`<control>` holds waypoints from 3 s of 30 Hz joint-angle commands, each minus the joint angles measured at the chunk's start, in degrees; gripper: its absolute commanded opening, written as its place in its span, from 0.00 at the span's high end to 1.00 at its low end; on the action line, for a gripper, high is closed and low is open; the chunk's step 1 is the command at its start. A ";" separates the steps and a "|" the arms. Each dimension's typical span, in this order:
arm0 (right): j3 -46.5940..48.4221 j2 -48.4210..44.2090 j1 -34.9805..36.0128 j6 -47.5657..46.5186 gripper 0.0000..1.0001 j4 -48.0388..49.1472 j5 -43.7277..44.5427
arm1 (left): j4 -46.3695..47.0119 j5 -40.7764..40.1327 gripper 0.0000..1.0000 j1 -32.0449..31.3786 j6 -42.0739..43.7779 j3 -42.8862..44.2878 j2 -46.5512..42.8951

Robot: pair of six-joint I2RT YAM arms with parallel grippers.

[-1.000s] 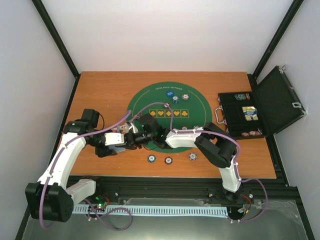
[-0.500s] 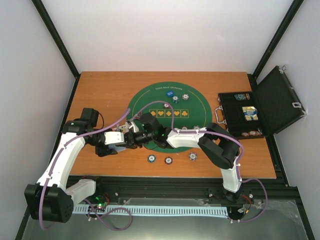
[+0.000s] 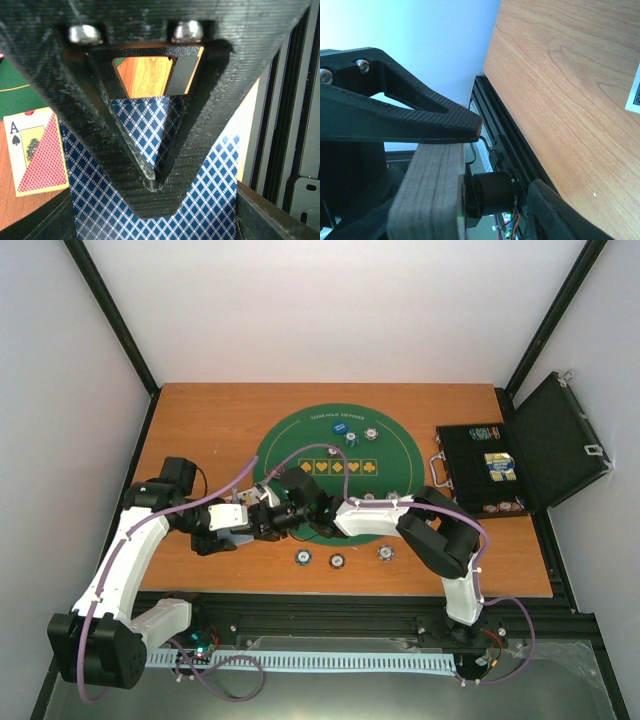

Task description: Distribute texas hold em gaming equipment

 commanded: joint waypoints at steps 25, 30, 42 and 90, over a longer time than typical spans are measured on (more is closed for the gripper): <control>0.88 -2.05 -0.99 -2.97 0.45 -5.80 -0.31 | -2.49 0.14 0.99 -0.31 1.75 2.12 -0.92; 0.45 -3.81 -1.85 -5.76 0.52 -9.81 0.84 | -2.50 0.13 0.99 -0.31 1.79 2.45 -0.91; -1.22 -7.37 -3.02 -5.91 0.69 -10.30 1.44 | -2.13 -0.05 0.99 -0.30 1.45 2.24 -0.75; 0.17 -13.03 -18.50 -12.73 0.97 -20.45 -3.57 | -2.37 -2.34 0.99 -0.33 1.27 1.56 -0.66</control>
